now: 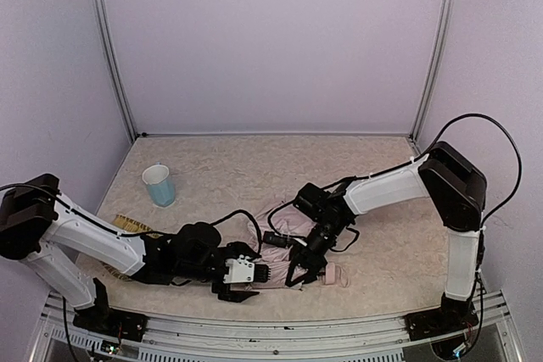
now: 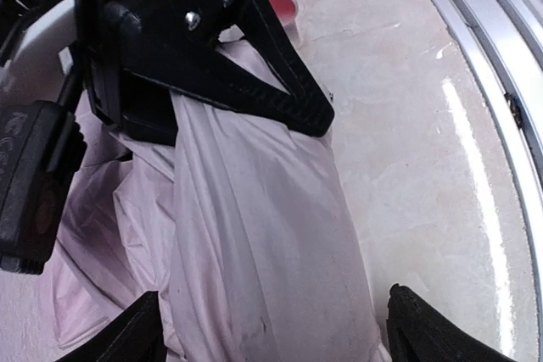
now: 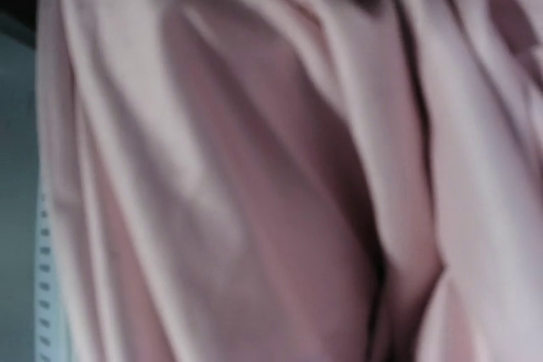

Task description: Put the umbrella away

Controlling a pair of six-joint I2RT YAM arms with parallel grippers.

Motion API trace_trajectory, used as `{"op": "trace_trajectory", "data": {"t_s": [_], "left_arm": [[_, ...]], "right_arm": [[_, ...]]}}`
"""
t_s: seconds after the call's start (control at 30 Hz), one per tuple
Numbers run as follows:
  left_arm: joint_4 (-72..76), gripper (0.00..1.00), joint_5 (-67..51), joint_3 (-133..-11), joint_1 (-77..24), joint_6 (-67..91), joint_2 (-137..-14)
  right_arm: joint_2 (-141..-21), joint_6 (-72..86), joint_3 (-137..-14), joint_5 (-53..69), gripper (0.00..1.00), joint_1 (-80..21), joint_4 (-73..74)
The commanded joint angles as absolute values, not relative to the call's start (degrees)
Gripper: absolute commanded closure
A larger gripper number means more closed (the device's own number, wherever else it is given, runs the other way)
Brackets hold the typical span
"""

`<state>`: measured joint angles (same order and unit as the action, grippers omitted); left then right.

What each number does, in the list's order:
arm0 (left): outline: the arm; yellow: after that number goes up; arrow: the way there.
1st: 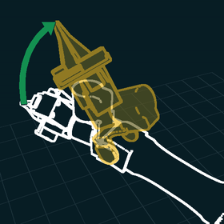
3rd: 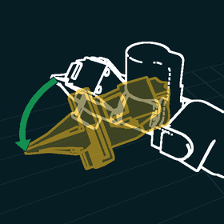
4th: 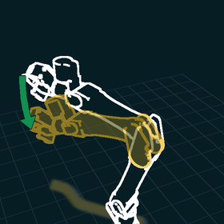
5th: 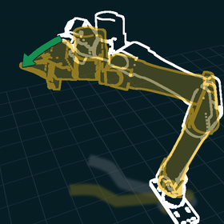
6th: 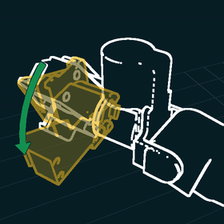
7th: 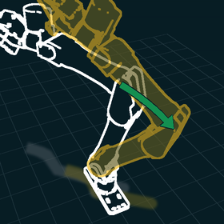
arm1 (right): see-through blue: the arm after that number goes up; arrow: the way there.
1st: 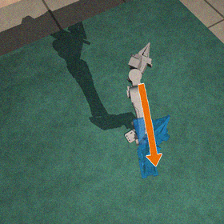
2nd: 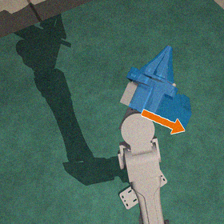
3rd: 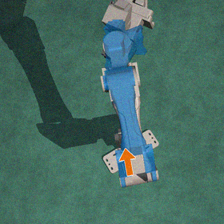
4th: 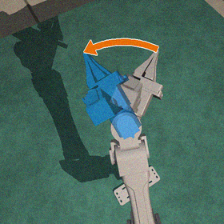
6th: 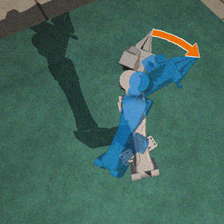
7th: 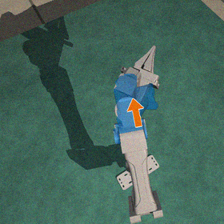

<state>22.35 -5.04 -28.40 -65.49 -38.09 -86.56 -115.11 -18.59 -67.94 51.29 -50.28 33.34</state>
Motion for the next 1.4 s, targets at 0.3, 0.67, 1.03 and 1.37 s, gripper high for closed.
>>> {"op": "trace_trajectory", "data": {"t_s": [0.3, 0.67, 1.03, 1.37], "left_arm": [[14.2, 0.63, -4.7, -39.8, -64.7, -31.8, -98.6], [-1.1, 0.77, -22.7, -44.9, -59.7, -17.9, -99.5], [-10.7, 0.80, -34.9, -51.1, -56.6, -16.2, -106.0], [-15.8, 0.82, -39.4, -55.3, -55.5, -17.6, -110.5]], "right_arm": [[-114.0, -13.3, -66.4, 47.4, 0.52, -48.5, 32.4], [-84.8, -8.6, -50.4, 29.3, 0.25, -50.0, 13.3], [-67.8, -24.1, -36.2, -8.3, 0.21, -69.1, -1.4], [-86.9, -32.9, -41.4, -27.1, 0.07, -76.3, 1.6]]}}
